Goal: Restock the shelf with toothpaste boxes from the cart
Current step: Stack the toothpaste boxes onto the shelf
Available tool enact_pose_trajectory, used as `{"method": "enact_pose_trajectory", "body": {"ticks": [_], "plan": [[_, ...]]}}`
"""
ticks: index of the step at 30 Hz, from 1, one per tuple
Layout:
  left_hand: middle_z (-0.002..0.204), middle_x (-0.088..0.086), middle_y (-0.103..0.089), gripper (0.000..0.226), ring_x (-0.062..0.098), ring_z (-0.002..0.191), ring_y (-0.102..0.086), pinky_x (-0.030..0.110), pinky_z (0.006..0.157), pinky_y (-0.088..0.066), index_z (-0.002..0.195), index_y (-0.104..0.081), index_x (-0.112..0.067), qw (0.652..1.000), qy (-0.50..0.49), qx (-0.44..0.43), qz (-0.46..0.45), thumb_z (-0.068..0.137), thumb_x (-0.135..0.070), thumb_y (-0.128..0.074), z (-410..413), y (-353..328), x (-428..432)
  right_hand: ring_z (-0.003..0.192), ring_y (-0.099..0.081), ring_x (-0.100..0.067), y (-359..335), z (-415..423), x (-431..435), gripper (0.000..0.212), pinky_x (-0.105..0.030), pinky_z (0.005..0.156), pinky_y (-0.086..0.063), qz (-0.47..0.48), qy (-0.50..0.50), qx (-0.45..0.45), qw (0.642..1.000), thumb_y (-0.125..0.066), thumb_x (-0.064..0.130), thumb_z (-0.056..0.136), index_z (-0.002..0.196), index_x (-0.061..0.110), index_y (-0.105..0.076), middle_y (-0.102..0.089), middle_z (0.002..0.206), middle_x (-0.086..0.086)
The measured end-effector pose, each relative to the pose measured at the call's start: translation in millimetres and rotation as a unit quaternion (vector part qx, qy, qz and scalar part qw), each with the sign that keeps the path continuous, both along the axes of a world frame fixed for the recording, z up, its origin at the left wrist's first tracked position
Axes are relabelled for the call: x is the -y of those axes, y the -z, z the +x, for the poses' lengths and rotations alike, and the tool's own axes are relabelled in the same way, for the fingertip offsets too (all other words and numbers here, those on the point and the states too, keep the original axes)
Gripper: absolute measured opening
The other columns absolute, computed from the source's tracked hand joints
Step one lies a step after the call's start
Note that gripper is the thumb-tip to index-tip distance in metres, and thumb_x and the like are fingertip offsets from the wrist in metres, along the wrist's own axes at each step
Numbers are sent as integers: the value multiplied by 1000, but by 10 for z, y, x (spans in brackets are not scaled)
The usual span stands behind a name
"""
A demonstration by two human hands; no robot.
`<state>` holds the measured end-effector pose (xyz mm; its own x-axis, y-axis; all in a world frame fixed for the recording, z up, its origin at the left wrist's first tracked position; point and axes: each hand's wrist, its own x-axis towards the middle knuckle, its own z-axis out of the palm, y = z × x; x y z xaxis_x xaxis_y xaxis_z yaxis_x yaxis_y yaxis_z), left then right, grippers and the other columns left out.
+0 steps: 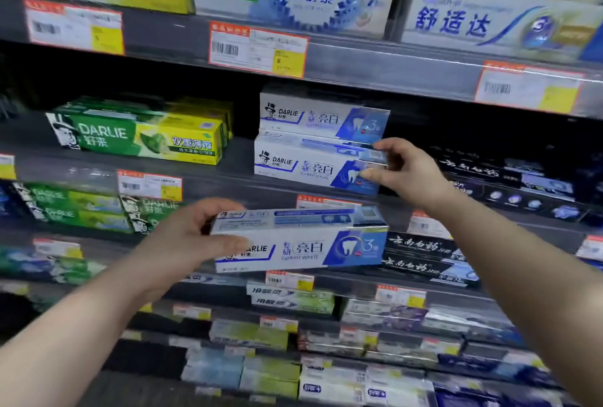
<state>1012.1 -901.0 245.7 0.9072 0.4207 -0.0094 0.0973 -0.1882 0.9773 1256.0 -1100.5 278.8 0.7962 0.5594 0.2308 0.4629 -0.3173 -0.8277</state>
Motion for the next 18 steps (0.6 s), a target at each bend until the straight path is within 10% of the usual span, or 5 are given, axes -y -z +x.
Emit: {"method": "enact_pose_trajectory", "body": {"ticks": [6,14,18], "plan": [[95,-10,-73,74,9,87,-69,22,73,-49,88,-70,-36,1000,20,-5,0,18,-50,-88,112,9,-106,63,-49,-9,50,76,-21,49,-14,62,-45,-18,35,9,999,-82,12,64,100,16,-48,-52,79,4],[76,-18,-72,39,-6,69,-65,7,62,-50,90,-63,-28,999,14,30,-10,69,3,-74,337,-92,-181,67,-51,-9,85,136,-58,50,-24,68,-45,-23,65,7,998,-82,17,65,96,14,-43,-54,76,2],[86,-3,-70,50,5,74,-67,15,61,-52,94,-64,-23,998,32,50,-1,49,-6,-79,447,-326,-214,66,-49,-8,42,143,44,42,-24,71,-44,5,68,7,998,-77,13,70,99,16,-46,-54,78,5]]}}
